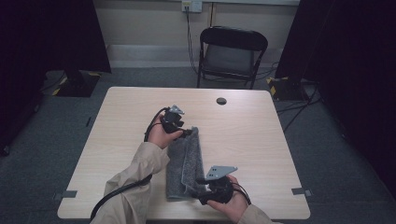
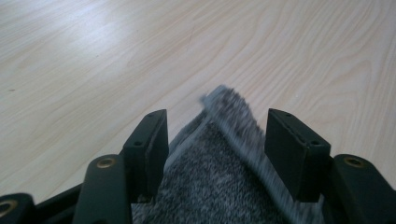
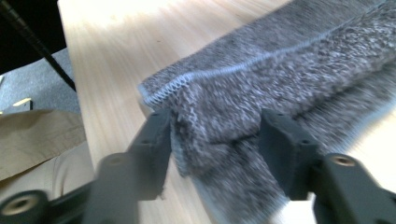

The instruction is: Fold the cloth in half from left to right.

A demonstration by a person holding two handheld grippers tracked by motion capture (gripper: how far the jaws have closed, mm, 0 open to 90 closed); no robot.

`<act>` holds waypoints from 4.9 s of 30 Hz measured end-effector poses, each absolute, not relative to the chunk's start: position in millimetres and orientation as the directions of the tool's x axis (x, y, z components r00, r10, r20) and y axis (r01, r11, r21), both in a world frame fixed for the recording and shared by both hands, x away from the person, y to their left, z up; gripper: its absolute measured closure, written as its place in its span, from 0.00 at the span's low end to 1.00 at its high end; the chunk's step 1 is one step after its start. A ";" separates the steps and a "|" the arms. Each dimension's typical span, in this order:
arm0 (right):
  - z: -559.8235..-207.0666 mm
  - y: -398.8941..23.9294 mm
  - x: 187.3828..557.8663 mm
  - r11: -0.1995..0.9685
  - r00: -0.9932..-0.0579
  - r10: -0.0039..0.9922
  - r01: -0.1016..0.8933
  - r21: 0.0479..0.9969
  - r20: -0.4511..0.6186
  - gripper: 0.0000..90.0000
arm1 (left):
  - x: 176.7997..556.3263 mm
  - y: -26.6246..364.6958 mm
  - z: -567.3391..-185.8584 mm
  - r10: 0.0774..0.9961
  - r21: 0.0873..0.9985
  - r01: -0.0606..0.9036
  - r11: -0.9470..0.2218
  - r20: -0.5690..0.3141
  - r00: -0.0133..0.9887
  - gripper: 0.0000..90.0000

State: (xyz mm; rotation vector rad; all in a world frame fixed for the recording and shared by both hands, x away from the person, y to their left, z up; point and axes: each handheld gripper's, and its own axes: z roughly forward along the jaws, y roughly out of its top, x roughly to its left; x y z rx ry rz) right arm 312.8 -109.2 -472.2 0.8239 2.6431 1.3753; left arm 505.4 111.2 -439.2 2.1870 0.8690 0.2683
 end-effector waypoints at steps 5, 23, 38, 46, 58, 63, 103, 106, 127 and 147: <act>-470.0 -122.0 317.6 0.465 -0.841 0.509 0.450 0.762 0.186 0.39 | 499.3 126.7 -440.2 0.690 0.708 0.522 -0.475 -0.068 0.720 0.44; -457.1 -146.0 334.2 0.478 -0.829 0.547 0.421 0.771 0.114 0.29 | 497.5 157.4 -463.9 0.757 0.689 0.599 -0.409 -0.110 0.644 0.56; -472.3 -162.1 328.2 0.492 -0.820 0.561 0.444 0.749 0.117 0.27 | 499.2 159.5 -463.1 0.746 0.678 0.639 -0.364 -0.199 0.636 0.98; -470.1 -186.2 340.8 0.486 -0.779 0.622 0.464 0.740 0.080 0.27 | 498.8 148.2 -462.7 0.673 0.687 0.609 -0.397 -0.233 0.702 0.98; -479.8 -175.8 388.9 0.495 -0.757 0.651 0.476 0.727 0.052 0.33 | 506.0 155.4 -469.9 0.693 0.710 0.603 -0.363 -0.227 0.684 0.95; -488.5 -165.1 397.5 0.506 -0.767 0.639 0.472 0.722 0.053 0.38 | 505.6 186.3 -473.4 0.760 0.703 0.621 -0.346 -0.178 0.625 0.82; -486.8 -143.8 372.6 0.536 -0.826 0.561 0.414 0.736 0.057 0.53 | 491.0 226.7 -453.8 0.778 0.726 0.633 -0.267 -0.225 0.587 0.94; -489.0 -144.4 368.3 0.544 -0.827 0.559 0.418 0.728 0.057 0.53 | 490.3 230.7 -461.8 0.785 0.716 0.645 -0.267 -0.227 0.576 0.93; -490.7 -140.6 366.2 0.558 -0.849 0.522 0.408 0.722 0.076 0.56 | 487.2 217.3 -487.4 0.780 0.670 0.647 -0.364 -0.161 0.605 0.91; -469.7 -192.5 358.7 0.490 -0.745 0.666 0.466 0.737 0.028 0.58 | 473.7 111.9 -477.2 0.572 0.709 0.488 -0.509 -0.145 0.807 0.91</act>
